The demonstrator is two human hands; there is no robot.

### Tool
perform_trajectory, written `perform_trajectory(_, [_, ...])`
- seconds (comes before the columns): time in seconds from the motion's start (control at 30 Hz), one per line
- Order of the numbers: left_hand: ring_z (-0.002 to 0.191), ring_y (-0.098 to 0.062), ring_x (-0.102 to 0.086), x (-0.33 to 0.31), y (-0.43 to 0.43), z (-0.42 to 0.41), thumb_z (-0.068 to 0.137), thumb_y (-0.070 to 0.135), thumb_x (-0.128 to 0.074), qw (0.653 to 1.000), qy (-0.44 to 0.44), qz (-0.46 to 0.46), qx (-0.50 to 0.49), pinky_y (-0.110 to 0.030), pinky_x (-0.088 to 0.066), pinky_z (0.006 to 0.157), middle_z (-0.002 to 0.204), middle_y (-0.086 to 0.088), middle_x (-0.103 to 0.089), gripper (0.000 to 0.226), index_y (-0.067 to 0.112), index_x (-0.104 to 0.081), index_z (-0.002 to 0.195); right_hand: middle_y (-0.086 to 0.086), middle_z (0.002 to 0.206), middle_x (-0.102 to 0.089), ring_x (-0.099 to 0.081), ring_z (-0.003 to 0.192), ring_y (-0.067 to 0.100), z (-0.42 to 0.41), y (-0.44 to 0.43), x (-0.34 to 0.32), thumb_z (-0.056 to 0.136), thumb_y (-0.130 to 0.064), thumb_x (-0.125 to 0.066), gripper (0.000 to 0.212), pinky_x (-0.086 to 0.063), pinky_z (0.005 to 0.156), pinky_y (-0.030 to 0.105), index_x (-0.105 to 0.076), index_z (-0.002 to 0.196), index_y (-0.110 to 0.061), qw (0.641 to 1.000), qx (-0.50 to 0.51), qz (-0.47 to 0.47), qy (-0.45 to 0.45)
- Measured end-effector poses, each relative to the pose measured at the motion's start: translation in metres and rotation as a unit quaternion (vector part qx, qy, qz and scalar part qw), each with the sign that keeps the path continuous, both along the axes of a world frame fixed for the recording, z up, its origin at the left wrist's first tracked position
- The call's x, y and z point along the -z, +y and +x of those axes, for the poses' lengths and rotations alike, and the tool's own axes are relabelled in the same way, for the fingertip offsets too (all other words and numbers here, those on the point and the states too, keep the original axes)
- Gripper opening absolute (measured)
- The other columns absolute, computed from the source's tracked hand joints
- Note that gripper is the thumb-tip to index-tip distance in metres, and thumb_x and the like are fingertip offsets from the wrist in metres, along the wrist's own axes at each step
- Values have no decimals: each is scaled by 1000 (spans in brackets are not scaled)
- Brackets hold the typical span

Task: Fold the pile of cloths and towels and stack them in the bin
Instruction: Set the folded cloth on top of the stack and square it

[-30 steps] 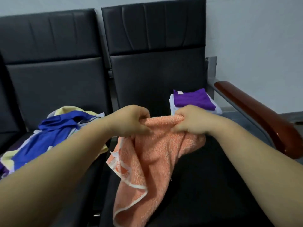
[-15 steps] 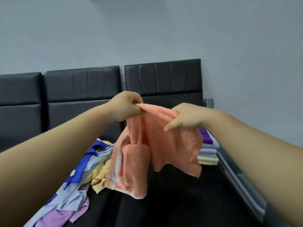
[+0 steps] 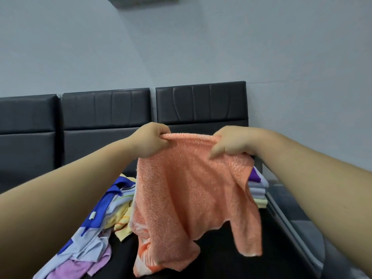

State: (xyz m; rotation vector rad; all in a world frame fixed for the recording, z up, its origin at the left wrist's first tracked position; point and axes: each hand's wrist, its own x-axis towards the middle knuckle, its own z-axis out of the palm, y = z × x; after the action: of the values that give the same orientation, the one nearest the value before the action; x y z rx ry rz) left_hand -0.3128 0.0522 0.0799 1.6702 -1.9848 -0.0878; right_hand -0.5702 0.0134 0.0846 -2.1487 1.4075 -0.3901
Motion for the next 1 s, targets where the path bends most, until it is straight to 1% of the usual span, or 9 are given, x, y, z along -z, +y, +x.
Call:
perform_trajectory(0.1, [80,-16,-62,10,-6,6,86,28,-69,999,-15,-6,-44,-30,-48,64,89,5,-66,8,24,-63,88,10,95,-81,-79,86,34,3,5,3,82,-30,-83,25,-63,85,55,-79,100,-13,998,19,59,11])
perform_trajectory(0.17, [84,-17,-61,20,-6,4,80,38,-74,997,-41,-1,-62,-33,-51,69,103,2,-61,29,26,-55,100,15,96,-80,-76,85,34,10,5,7,86,-22,-81,21,-62,87,50,-77,99,-6,988,52,105,-105])
perform_trajectory(0.27, [71,-14,-58,25,8,-19,76,47,-82,998,56,10,-28,-31,-46,61,87,4,-61,42,19,-55,92,16,86,-76,-70,79,30,24,2,5,93,-14,-74,12,-59,89,46,-76,99,-3,934,97,192,-285])
perform_trajectory(0.37, [72,-12,-62,30,25,-43,72,55,-82,960,188,194,76,-28,-49,64,79,3,-68,43,19,-67,90,8,64,-66,-64,60,21,37,-3,0,100,-10,-64,14,-58,67,35,-68,88,-6,883,136,235,-384])
perform_trajectory(0.43, [82,-11,-68,39,29,-51,72,58,-80,952,160,237,107,-28,-55,71,95,1,-74,49,22,-69,104,6,60,-64,-62,55,17,43,-5,-3,102,-10,-62,16,-56,59,30,-66,88,-4,857,148,253,-424])
perform_trajectory(0.57, [87,-16,-72,60,19,-57,89,31,-73,973,164,152,61,-41,-62,85,97,-5,-76,19,17,-73,102,5,64,-61,-59,53,15,47,-12,-2,100,-9,-63,12,-54,60,28,-70,92,-3,831,176,261,-458])
perform_trajectory(0.7, [85,-23,-74,55,9,-40,98,4,-53,916,313,229,106,-43,-60,83,91,-11,-76,16,10,-68,100,7,78,-65,-60,60,19,38,-10,5,98,-9,-64,4,-49,64,32,-63,100,-12,902,193,90,-375])
perform_trajectory(0.8, [70,-21,-66,39,6,-15,100,4,-57,879,378,270,105,-36,-56,73,80,-8,-68,14,13,-63,92,6,102,-70,-68,81,21,19,2,14,91,-34,-79,33,-54,67,38,-62,117,-24,961,75,-41,-264])
perform_trajectory(1.0, [76,-18,-64,20,-1,-1,96,19,-68,931,284,205,102,-35,-53,72,85,-6,-68,7,14,-71,92,-9,77,-70,-58,58,-1,14,20,19,81,-34,-87,15,-45,53,21,-75,86,-27,994,-105,-32,22])
